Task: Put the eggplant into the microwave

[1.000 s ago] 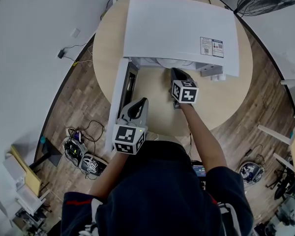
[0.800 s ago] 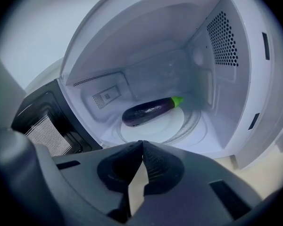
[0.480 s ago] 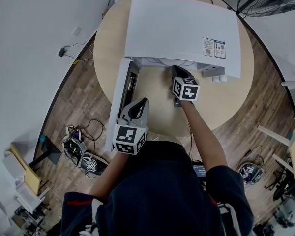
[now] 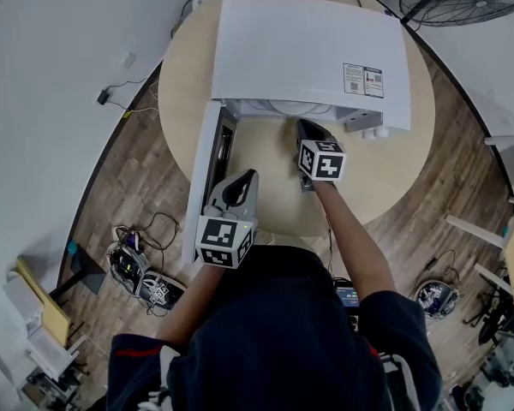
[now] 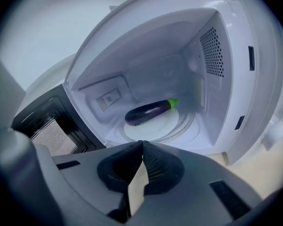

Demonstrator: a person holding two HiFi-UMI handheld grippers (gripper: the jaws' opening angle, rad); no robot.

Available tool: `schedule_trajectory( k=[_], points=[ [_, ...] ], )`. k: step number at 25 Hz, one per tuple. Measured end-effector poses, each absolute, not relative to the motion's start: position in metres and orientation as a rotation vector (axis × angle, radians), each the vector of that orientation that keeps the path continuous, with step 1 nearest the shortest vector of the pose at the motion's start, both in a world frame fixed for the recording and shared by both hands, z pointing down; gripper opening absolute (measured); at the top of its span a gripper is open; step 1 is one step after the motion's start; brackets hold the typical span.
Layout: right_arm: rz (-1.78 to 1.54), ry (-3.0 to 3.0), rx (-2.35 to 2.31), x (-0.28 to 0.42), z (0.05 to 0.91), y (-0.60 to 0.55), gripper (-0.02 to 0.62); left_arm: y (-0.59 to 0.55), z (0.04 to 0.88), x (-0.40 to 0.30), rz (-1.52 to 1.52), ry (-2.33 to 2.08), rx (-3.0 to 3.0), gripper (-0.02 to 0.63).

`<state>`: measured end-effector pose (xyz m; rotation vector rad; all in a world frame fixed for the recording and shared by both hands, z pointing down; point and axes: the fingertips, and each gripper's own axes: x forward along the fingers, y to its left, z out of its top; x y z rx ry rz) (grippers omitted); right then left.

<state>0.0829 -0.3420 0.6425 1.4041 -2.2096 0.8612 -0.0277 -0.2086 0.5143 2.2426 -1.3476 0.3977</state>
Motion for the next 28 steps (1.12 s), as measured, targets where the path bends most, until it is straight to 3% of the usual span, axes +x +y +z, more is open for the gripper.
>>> schedule_trajectory(
  k=[28],
  points=[
    [0.475, -2.482, 1.46, 0.109, 0.46, -0.245, 0.011, -0.209, 0.434, -0.012, 0.268, -1.371, 2.487, 0.017]
  ],
)
